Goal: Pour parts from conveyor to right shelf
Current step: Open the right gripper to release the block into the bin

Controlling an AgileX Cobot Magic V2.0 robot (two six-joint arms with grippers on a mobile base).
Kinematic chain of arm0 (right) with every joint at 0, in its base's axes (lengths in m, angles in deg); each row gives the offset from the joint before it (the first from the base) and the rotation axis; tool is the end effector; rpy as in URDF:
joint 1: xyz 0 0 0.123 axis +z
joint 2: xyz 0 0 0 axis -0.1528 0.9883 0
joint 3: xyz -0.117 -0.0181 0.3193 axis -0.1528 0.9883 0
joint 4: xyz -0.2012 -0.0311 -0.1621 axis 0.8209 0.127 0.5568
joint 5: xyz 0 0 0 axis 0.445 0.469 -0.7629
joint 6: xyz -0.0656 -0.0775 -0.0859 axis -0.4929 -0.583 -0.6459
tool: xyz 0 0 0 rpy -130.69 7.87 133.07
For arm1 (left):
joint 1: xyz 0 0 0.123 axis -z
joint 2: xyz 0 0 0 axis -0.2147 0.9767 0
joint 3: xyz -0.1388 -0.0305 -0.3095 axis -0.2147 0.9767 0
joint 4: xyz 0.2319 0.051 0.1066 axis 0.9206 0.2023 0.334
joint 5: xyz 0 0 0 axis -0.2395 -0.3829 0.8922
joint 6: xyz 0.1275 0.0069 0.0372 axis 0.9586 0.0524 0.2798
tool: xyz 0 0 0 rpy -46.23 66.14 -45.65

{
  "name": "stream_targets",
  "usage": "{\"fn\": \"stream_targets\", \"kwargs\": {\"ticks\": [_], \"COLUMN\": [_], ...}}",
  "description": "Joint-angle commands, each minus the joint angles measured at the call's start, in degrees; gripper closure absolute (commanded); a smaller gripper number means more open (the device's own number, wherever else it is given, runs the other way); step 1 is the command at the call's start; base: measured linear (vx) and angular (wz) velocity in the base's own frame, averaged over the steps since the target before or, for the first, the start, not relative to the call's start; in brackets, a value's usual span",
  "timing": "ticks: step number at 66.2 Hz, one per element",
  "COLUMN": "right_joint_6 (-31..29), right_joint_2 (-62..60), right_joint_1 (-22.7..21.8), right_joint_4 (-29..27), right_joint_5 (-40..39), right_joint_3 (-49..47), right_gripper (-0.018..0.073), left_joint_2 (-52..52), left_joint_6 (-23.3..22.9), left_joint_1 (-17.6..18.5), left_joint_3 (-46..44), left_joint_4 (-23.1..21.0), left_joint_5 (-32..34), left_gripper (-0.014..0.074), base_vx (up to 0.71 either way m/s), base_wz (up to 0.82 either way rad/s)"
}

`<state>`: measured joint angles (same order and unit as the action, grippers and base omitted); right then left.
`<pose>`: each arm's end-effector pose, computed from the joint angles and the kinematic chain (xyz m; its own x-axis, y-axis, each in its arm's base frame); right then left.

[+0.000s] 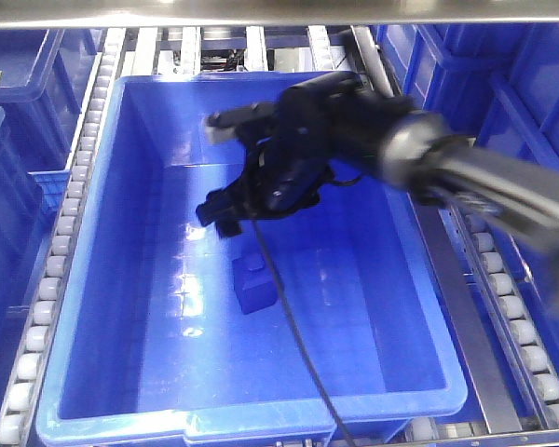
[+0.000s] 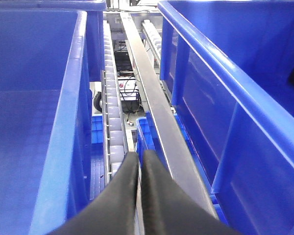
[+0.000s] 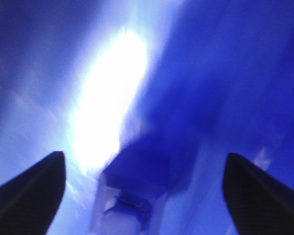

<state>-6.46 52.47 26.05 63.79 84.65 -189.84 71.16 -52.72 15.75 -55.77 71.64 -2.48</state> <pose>0.4125 0.2936 0.2772 -0.7485 -0.4454 -0.4913 -0.5415 0.8382 0.0652 0.0501 -0.0027 0.1793 -0.1363 -0.0210 -0.9904 0.0529 0.9982 -0.0284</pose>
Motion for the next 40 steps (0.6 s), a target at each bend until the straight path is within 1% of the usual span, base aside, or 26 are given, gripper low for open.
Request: {"fn": "stream_targets", "kwargs": {"ticks": [1,11,17,20,22,27,29,40], "right_joint_6": [0.0,-0.4,-0.3,-0.3,-0.3,-0.3,-0.3,0.3], "right_joint_2": [-7.8,-16.1,-22.1,-25.1,-27.6,-33.1,-35.3,-48.2], "right_joint_1": [-0.4,-1.0,-1.3,-1.6,-1.9,-2.0,-2.0,-2.0], "right_joint_4": [0.6,1.9,2.9,2.9,2.9,4.5,5.4,10.6], "right_joint_5": [-6.8,-15.0,-20.3,-22.5,-24.2,-27.5,-28.6,-33.5], "right_joint_3": [3.4,14.0,21.4,25.3,28.2,33.7,36.4,48.2], "right_gripper": [0.0021,0.0102,0.0202,0.0281,0.0350,0.0500,0.0574,0.0568], "left_joint_2": [-0.7,-0.7,-0.7,-0.7,-0.7,-0.7,-0.7,-0.7], "left_joint_6": [-0.5,-0.5,-0.5,-0.5,-0.5,-0.5,-0.5,-0.5], "left_joint_1": [0.3,0.3,0.3,0.3,0.3,0.3,0.3,0.3], "left_joint_3": [-1.1,-1.1,-1.1,-1.1,-1.1,-1.1,-1.1,-1.1], "left_joint_4": [-0.5,-0.5,-0.5,-0.5,-0.5,-0.5,-0.5,-0.5], "left_joint_5": [4.2,4.2,4.2,4.2,4.2,4.2,4.2,4.2], "left_gripper": [0.0603,0.0603,0.0603,0.0603,0.0603,0.0603,0.0603,0.0603], "base_vx": [0.00,0.00,0.00,0.00,0.00,0.00,0.00,0.00], "base_wz": [0.00,0.00,0.00,0.00,0.00,0.00,0.00,0.00]}}
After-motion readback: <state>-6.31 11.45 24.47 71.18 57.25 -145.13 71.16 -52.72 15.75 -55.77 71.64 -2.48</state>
